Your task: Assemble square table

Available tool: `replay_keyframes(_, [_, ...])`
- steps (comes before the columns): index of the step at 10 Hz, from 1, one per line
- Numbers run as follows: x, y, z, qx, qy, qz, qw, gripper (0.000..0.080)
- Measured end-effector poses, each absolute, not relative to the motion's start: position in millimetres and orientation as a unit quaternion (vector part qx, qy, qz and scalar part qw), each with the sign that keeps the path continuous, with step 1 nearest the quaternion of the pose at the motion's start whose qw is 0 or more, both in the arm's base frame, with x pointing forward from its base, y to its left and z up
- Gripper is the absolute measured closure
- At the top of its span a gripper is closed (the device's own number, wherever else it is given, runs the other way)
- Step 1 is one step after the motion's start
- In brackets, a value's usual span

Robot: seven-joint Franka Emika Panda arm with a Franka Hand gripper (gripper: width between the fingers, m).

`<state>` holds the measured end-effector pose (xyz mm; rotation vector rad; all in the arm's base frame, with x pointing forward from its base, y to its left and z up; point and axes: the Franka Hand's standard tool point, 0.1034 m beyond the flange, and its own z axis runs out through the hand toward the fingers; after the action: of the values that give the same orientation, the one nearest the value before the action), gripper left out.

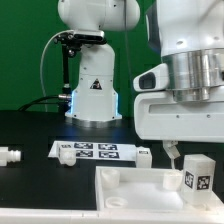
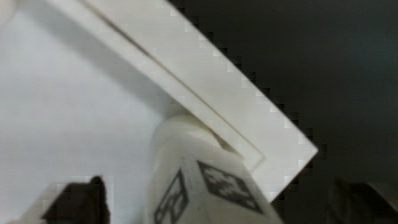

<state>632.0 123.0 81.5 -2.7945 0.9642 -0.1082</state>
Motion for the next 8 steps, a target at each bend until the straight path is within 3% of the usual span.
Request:
replay_keyframes(3, [632, 120, 82.1, -0.969, 0.226, -0.059, 0.084, 0.0151])
replay_keyframes(6, [643, 107, 83.6, -0.996, -0.026, -0.074, 0.047, 0.0151])
replay_keyframes(8, [645, 106, 82.3, -0.995, -0.034, -0.077, 0.048, 0.0151])
